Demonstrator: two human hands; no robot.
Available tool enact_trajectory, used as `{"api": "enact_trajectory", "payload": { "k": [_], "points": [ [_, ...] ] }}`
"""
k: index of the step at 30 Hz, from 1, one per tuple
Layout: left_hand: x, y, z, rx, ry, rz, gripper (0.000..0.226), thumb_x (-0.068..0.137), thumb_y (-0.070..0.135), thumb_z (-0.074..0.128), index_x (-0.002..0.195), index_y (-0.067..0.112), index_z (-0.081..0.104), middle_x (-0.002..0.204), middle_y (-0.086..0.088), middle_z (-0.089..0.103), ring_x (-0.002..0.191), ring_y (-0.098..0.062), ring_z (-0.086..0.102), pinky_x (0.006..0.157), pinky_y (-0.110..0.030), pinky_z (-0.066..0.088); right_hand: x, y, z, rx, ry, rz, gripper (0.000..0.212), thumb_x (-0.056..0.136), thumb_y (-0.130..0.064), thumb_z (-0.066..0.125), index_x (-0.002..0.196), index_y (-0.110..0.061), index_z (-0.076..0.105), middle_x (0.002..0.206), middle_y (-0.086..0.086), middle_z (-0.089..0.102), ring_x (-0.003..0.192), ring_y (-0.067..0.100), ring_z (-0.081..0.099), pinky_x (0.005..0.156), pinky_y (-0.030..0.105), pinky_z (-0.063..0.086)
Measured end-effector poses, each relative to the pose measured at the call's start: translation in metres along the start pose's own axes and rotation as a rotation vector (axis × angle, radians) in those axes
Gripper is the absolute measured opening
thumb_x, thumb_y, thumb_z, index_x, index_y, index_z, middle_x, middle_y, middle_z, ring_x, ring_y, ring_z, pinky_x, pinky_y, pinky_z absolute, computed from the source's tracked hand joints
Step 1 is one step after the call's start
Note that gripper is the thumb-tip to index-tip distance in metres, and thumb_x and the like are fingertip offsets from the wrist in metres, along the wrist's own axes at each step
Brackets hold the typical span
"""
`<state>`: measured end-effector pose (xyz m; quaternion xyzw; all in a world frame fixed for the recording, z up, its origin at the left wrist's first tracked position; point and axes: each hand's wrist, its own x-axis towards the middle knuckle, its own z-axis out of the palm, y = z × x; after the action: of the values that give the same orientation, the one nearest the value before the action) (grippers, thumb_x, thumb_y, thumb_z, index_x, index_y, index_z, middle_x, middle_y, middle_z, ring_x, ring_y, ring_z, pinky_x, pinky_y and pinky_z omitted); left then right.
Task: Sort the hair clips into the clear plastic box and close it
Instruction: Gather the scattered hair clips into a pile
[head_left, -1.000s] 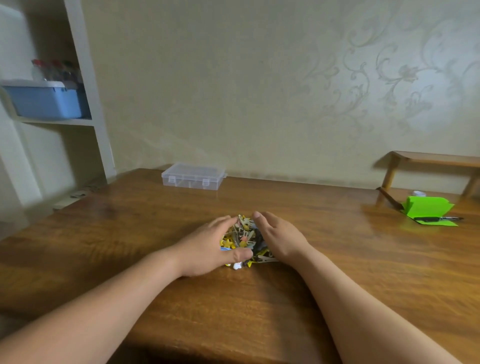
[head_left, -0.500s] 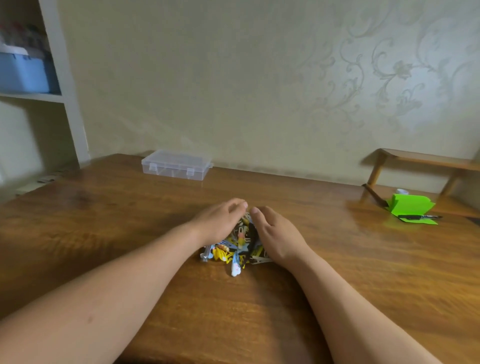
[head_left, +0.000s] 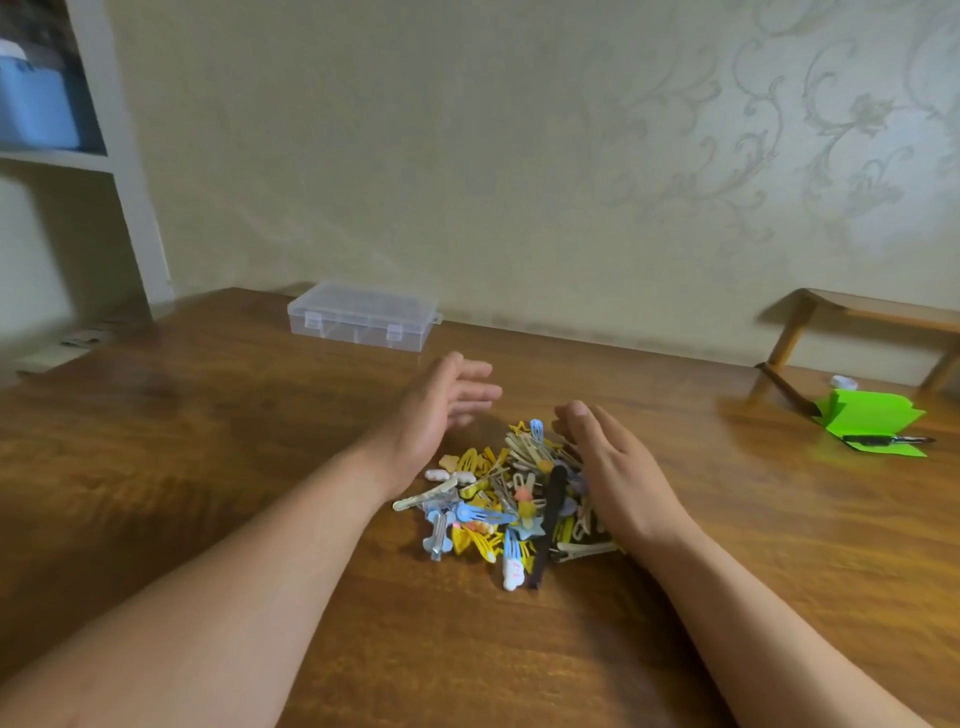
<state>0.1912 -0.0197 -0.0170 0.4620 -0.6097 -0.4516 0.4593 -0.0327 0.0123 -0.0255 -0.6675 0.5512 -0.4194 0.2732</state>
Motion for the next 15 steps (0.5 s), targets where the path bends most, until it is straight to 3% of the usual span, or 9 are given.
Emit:
{"api": "enact_trajectory", "payload": {
  "k": [3, 5, 7, 9, 12, 15],
  "points": [
    [-0.004, -0.003, 0.002, 0.084, -0.071, 0.020, 0.071, 0.108, 0.062, 0.018, 0.154, 0.022, 0.054, 0.147, 0.002, 0.068, 0.136, -0.008, 0.060, 0.121, -0.035, 0.043, 0.003, -0.006, -0.001, -0.054, -0.018, 0.002, 0.051, 0.110, -0.060, 0.033, 0.135, -0.027, 0.064, 0.125, -0.010, 0.068, 0.119, 0.010, 0.061, 0.103, 0.037, 0.047],
    [-0.007, -0.003, 0.005, 0.133, -0.092, 0.021, 0.076, 0.101, 0.065, 0.021, 0.157, 0.026, 0.052, 0.152, 0.006, 0.063, 0.140, -0.004, 0.055, 0.123, -0.032, 0.038, 0.014, -0.011, 0.001, -0.124, -0.071, 0.000, 0.057, 0.110, -0.060, 0.031, 0.146, -0.025, 0.058, 0.138, -0.006, 0.064, 0.128, 0.013, 0.058, 0.103, 0.033, 0.043],
    [-0.009, -0.001, 0.008, 0.193, -0.088, 0.025, 0.068, 0.108, 0.061, 0.021, 0.160, 0.028, 0.049, 0.158, 0.007, 0.057, 0.143, -0.004, 0.051, 0.121, -0.029, 0.035, 0.022, -0.015, 0.004, -0.168, -0.151, -0.010, 0.062, 0.109, -0.063, 0.029, 0.150, -0.025, 0.057, 0.146, -0.005, 0.063, 0.135, 0.017, 0.057, 0.107, 0.033, 0.042],
    [-0.012, 0.003, 0.011, 0.263, -0.090, 0.025, 0.058, 0.115, 0.054, 0.019, 0.161, 0.030, 0.046, 0.161, 0.008, 0.054, 0.147, -0.007, 0.047, 0.116, -0.028, 0.033, 0.023, -0.014, 0.007, -0.157, -0.206, -0.039, 0.063, 0.108, -0.065, 0.030, 0.145, -0.025, 0.063, 0.139, -0.006, 0.069, 0.130, 0.014, 0.062, 0.111, 0.037, 0.046],
    [-0.015, 0.004, 0.013, 0.331, -0.083, 0.004, 0.057, 0.115, 0.057, 0.019, 0.157, 0.035, 0.050, 0.150, 0.008, 0.062, 0.143, -0.013, 0.050, 0.111, -0.034, 0.037, 0.018, -0.008, 0.003, 0.028, -0.208, -0.038, 0.064, 0.106, -0.069, 0.034, 0.135, -0.025, 0.071, 0.125, -0.010, 0.077, 0.118, 0.005, 0.069, 0.108, 0.036, 0.050],
    [-0.020, 0.006, 0.012, 0.303, -0.096, -0.003, 0.066, 0.104, 0.068, 0.019, 0.150, 0.039, 0.057, 0.133, 0.016, 0.072, 0.138, -0.011, 0.055, 0.111, -0.038, 0.038, 0.013, -0.002, -0.009, 0.220, -0.087, 0.019, 0.065, 0.108, -0.066, 0.032, 0.130, -0.020, 0.073, 0.116, -0.008, 0.080, 0.114, 0.004, 0.072, 0.101, 0.030, 0.052]
  ]
}}
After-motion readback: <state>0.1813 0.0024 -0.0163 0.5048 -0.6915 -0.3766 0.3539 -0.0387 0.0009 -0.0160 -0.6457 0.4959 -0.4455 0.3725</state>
